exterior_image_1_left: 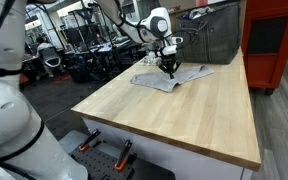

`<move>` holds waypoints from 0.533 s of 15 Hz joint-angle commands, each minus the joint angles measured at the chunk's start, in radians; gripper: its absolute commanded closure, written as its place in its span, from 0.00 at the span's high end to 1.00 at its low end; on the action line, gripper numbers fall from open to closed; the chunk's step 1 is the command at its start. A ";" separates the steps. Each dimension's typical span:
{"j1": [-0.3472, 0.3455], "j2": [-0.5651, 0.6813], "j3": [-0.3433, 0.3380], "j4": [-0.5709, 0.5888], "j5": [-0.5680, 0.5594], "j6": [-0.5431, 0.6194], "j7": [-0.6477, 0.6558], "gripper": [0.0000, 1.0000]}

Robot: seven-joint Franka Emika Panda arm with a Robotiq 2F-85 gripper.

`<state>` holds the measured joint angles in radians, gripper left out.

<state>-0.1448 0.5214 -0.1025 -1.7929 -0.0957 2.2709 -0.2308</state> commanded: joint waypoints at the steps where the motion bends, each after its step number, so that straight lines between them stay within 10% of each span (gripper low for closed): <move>1: -0.009 0.000 0.008 0.002 -0.005 -0.002 0.003 0.01; 8: -0.007 0.002 0.010 0.003 -0.004 -0.003 0.006 0.00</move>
<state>-0.1460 0.5218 -0.1016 -1.7929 -0.0957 2.2710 -0.2308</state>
